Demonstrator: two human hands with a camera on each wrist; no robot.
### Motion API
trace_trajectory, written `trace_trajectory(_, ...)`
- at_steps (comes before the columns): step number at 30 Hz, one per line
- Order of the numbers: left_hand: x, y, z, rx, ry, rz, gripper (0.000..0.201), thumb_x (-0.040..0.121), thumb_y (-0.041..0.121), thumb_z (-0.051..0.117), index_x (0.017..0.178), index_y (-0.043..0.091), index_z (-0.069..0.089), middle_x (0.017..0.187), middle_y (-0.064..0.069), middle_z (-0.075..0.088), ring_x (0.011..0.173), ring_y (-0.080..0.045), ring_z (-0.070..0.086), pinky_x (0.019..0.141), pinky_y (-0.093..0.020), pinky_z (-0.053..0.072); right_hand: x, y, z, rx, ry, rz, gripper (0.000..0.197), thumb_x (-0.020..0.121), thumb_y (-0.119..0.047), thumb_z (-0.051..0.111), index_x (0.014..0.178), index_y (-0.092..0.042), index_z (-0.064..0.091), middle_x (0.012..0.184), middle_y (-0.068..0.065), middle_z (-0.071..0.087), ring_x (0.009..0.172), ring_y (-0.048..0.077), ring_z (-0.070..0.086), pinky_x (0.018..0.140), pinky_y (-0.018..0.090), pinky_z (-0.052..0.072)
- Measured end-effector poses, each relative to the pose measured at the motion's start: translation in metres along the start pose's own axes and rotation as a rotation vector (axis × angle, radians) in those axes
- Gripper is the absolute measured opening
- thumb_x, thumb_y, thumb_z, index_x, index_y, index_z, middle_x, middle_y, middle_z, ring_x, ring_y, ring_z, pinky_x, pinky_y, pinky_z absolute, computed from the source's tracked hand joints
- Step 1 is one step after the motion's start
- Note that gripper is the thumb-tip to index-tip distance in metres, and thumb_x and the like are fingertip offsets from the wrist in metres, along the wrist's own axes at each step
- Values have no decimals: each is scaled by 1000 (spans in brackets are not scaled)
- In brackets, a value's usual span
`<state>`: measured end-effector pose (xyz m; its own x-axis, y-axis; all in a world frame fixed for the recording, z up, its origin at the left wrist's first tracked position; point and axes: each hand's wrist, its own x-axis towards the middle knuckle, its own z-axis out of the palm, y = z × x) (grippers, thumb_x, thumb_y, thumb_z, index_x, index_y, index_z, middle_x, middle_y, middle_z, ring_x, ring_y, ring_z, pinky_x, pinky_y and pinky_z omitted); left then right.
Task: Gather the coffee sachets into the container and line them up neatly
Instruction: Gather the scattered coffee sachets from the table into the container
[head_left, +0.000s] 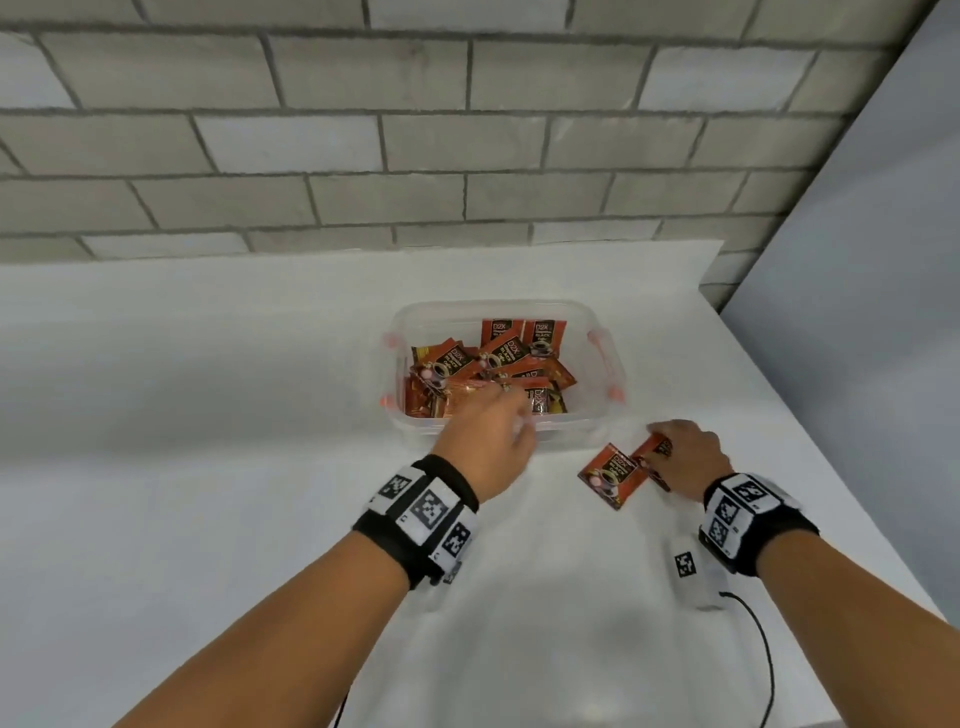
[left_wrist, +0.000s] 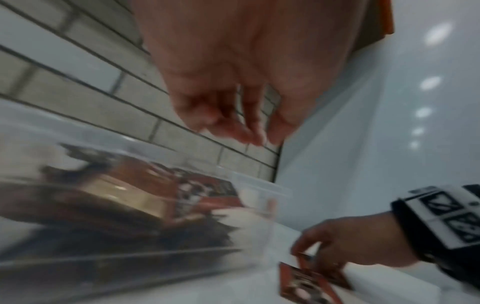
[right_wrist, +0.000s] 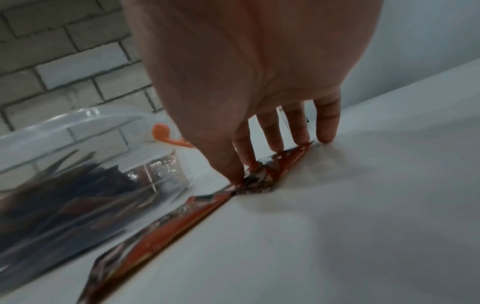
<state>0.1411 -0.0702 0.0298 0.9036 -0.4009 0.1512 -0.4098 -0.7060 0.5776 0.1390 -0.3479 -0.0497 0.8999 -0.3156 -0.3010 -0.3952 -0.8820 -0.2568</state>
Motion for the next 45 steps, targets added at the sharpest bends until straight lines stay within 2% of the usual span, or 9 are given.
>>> trace_trajectory(3, 13, 24, 38, -15, -402, 74, 19, 93, 25, 53, 103, 12, 62, 93, -3, 57, 82, -17, 51, 73, -28, 42, -8, 0, 6, -7, 63, -21, 43, 89, -26, 59, 132, -20, 53, 135, 12, 47, 120, 32, 45, 101, 40, 40)
trace_trajectory(6, 22, 35, 81, 93, -526, 27, 30, 95, 28, 50, 118, 10, 57, 113, -13, 51, 102, -29, 53, 86, -36, 45, -17, 1, 6, 75, 83, 1, 48, 86, -26, 65, 131, -16, 51, 124, 17, 49, 115, 33, 46, 96, 35, 38)
trace_trajectory(11, 26, 45, 122, 177, -488, -81, 50, 95, 43, 50, 130, 8, 44, 129, -14, 42, 120, -33, 38, 96, -45, 41, -31, 13, 8, 319, 32, 81, 62, 75, -22, 78, 129, -13, 47, 116, 13, 55, 106, 28, 54, 89, 32, 46)
trace_trajectory(15, 28, 45, 126, 227, -468, -127, 64, 87, 47, 60, 132, 9, 35, 132, -15, 42, 124, -33, 34, 97, -45, 39, -43, 24, 9, 466, -40, 85, 33, 78, -11, 74, 104, -11, 53, 88, 0, 57, 72, 12, 56, 59, 17, 44)
trace_trajectory(18, 25, 43, 115, 184, -565, -222, 75, 82, 39, 70, 136, 9, 27, 129, -15, 46, 121, -32, 43, 94, -43, 43, -51, 33, 7, 498, -49, 70, 21, 85, -10, 66, 100, -9, 51, 92, 4, 58, 77, 15, 56, 62, 20, 46)
trace_trajectory(27, -9, 21, -3, -231, -366, -264, 10, 96, 14, 47, 104, 9, 49, 95, -9, 60, 83, -22, 57, 67, -32, 47, -70, -28, -41, 890, -21, -76, 13, 96, -6, 42, 93, -15, 52, 83, 7, 56, 61, 14, 49, 48, 21, 35)
trace_trajectory(33, 13, -27, -67, -273, 50, -407, 14, 85, 10, 61, 92, 16, 51, 93, -7, 66, 88, -25, 64, 75, -33, 53, -51, -129, -61, 951, -10, -297, 25, 87, 0, 58, 96, -23, 52, 100, 7, 66, 75, 22, 65, 63, 35, 55)
trace_trajectory(41, 26, -75, -59, 133, -12, -585, 64, 90, 40, 57, 142, 14, 32, 134, -17, 41, 121, -34, 45, 100, -37, 39, -23, -153, -45, 330, 174, -259, 50, 91, -39, 58, 132, -15, 46, 129, 11, 49, 116, 26, 49, 96, 36, 41)
trace_trajectory(45, 19, -93, -53, -60, -40, -644, 66, 91, 29, 58, 146, 13, 24, 135, -19, 45, 118, -35, 50, 97, -38, 45, -12, -128, -45, 273, 208, -21, 59, 90, -32, 57, 142, -17, 33, 141, 16, 35, 127, 36, 36, 104, 47, 35)
